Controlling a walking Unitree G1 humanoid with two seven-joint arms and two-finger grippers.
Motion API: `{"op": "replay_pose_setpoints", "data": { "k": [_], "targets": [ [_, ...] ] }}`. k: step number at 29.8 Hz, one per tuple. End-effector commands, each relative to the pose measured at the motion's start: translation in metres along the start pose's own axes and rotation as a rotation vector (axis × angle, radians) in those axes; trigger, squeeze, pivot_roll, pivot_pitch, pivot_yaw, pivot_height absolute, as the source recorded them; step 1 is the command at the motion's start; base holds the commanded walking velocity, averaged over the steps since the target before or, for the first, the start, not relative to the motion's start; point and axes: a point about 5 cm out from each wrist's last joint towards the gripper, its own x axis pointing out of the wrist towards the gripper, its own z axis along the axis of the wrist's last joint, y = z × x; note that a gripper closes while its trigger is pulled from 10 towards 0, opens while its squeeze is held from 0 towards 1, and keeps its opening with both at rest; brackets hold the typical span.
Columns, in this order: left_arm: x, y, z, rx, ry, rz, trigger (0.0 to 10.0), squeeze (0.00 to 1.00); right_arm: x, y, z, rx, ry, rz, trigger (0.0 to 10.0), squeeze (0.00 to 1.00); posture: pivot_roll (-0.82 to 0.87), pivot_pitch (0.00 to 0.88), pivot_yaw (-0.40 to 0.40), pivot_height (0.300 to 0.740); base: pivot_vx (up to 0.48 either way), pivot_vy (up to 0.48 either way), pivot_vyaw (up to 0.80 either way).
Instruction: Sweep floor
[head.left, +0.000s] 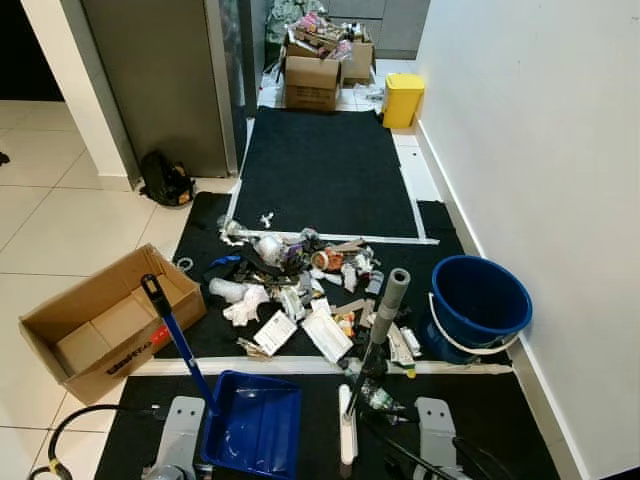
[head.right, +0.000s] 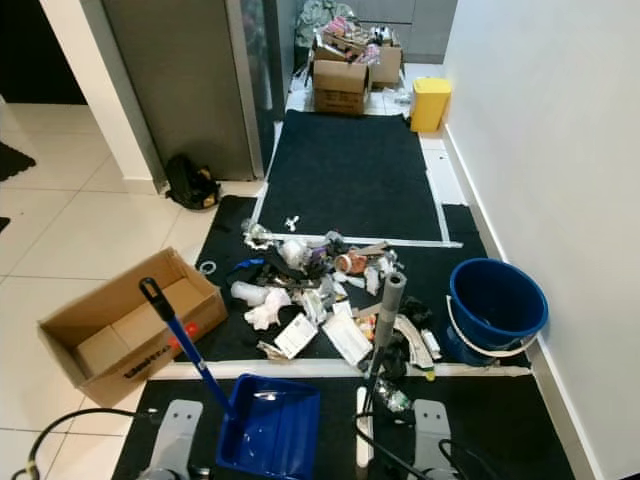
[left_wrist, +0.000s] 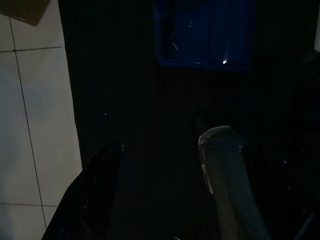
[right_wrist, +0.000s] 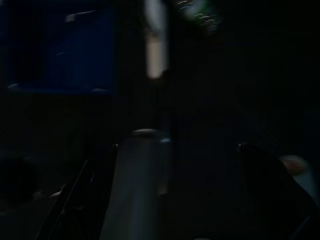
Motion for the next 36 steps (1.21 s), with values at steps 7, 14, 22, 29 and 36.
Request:
{"op": "replay_pose_setpoints", "data": {
  "k": [7, 14, 22, 29, 36],
  "targets": [
    [-0.001, -0.005, -0.015, 0.179, 0.048, -0.042, 10.0, 0.0, -0.002, -0.031, 0.053, 0.298, -0.251, 0.023, 10.0, 0.0, 0.04, 0.032, -0.025, 0.74, 0.0, 0.0, 0.0],
    [-0.003, -0.003, -0.027, 0.236, 0.089, -0.045, 10.0, 0.0, -0.008, -0.047, 0.063, 0.348, -0.347, 0.113, 10.0, 0.0, 0.04, 0.038, -0.027, 0.74, 0.0, 0.0, 0.0],
    [-0.004, -0.002, -0.03, 0.231, 0.093, -0.046, 10.0, 0.0, -0.02, -0.059, 0.073, 0.322, -0.462, 0.345, 10.0, 0.0, 0.04, 0.06, -0.021, 0.74, 0.0, 0.0, 0.0],
    [-0.004, -0.001, -0.032, 0.234, 0.096, -0.049, 10.0, 0.0, -0.036, -0.053, 0.082, 0.152, -0.529, 0.654, 10.0, 0.0, 0.02, 0.069, -0.012, 0.74, 0.0, 0.0, 0.0],
    [-0.004, 0.0, -0.031, 0.235, 0.095, -0.049, 10.0, 0.0, -0.06, -0.023, 0.095, -0.12, -0.576, 0.898, 10.0, 0.0, 0.02, 0.079, -0.007, 0.74, 0.0, 0.0, 0.0]
  ]
}}
